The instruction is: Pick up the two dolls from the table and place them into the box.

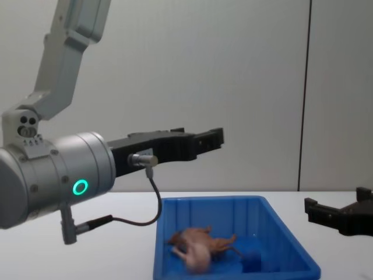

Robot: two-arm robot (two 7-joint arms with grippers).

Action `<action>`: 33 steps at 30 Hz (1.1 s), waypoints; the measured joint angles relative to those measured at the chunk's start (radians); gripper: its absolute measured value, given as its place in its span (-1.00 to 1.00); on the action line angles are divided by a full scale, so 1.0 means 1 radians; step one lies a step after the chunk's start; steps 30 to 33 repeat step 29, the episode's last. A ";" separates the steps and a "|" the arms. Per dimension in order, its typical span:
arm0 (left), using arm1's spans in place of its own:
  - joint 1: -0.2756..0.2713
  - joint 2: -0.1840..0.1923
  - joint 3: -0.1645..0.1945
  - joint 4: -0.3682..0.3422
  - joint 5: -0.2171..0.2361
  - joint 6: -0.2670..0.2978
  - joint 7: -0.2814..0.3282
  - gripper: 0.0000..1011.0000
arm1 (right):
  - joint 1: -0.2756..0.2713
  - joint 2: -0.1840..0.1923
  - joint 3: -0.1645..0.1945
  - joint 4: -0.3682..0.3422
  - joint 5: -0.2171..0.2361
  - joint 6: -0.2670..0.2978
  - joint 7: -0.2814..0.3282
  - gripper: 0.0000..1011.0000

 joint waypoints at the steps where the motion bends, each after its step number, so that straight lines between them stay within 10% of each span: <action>1: -0.001 -0.001 0.000 0.002 -0.001 -0.002 -0.006 0.45 | 0.000 0.000 0.000 0.000 0.000 0.000 0.000 0.98; 10: -0.012 -0.009 0.003 0.020 -0.013 -0.022 -0.050 0.96 | 0.000 0.000 0.000 0.000 0.000 0.000 0.000 0.98; 33: -0.020 -0.014 0.006 0.033 -0.021 -0.035 -0.083 0.98 | 0.000 0.000 0.000 0.000 0.000 0.000 0.000 0.98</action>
